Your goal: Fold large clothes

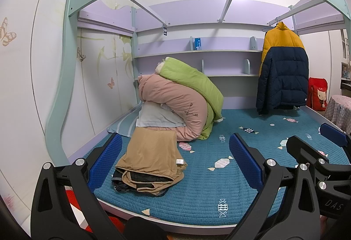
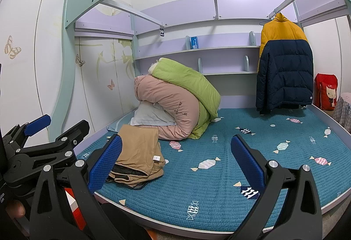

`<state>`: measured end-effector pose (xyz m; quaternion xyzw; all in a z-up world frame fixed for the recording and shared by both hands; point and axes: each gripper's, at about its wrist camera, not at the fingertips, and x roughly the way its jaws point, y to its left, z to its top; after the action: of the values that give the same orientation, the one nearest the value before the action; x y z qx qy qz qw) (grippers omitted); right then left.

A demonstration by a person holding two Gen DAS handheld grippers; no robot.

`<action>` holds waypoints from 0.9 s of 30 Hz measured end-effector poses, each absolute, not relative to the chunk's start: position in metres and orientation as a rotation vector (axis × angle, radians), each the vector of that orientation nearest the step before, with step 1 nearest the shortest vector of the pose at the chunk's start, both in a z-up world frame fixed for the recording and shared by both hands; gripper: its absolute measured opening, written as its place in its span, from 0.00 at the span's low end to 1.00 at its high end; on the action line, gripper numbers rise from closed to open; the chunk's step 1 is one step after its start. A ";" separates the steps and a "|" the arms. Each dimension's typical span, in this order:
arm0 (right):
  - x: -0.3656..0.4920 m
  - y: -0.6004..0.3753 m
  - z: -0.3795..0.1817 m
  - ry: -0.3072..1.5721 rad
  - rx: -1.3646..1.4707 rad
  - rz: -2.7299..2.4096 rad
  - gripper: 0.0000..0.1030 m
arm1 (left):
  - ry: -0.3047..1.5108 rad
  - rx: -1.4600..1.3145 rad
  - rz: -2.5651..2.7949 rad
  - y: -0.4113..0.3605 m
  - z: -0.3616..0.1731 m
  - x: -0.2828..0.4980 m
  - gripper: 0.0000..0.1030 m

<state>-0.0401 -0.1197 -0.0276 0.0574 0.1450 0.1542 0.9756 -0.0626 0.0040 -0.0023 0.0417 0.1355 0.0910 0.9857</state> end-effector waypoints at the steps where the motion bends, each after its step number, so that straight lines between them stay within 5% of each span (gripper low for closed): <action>1: -0.040 -0.120 -0.028 0.293 0.116 0.311 0.93 | 0.273 0.084 0.182 0.004 -0.002 -0.062 0.95; 27: -0.041 -0.119 -0.029 0.296 0.119 0.309 0.93 | 0.275 0.086 0.190 0.007 -0.002 -0.064 0.95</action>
<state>-0.0406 -0.1191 -0.0286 0.0588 0.1466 0.1533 0.9755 -0.0642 0.0069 -0.0022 0.0429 0.1370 0.0944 0.9851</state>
